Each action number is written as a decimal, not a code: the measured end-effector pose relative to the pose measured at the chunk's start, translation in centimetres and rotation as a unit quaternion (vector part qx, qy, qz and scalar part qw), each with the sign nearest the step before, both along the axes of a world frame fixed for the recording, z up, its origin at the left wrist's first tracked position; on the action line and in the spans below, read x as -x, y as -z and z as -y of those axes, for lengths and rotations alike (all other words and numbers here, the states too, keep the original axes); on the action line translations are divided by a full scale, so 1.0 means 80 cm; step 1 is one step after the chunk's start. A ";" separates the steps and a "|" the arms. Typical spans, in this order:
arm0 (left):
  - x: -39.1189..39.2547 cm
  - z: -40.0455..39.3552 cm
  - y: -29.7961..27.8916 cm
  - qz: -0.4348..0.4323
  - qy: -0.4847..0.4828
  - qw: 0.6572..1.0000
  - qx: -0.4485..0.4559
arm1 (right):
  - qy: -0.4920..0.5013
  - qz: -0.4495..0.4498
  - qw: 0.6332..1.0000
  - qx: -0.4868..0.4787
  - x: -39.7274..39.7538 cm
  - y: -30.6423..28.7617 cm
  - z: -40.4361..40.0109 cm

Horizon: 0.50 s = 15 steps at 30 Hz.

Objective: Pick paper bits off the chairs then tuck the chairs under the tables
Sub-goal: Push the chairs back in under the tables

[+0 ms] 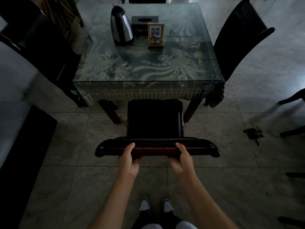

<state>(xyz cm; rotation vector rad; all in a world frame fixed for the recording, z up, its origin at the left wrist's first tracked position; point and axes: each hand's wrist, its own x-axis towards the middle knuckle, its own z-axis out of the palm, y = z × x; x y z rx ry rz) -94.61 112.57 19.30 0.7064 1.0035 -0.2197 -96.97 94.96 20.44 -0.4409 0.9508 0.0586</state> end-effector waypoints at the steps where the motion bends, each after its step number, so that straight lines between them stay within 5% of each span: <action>1: -0.010 0.001 0.000 0.001 -0.001 1.000 0.003 | -0.006 -0.001 1.000 -0.002 -0.009 0.000 0.002; 15: -0.116 0.036 -0.001 0.023 0.012 1.000 -0.001 | -0.005 0.007 0.999 0.039 -0.122 0.009 0.031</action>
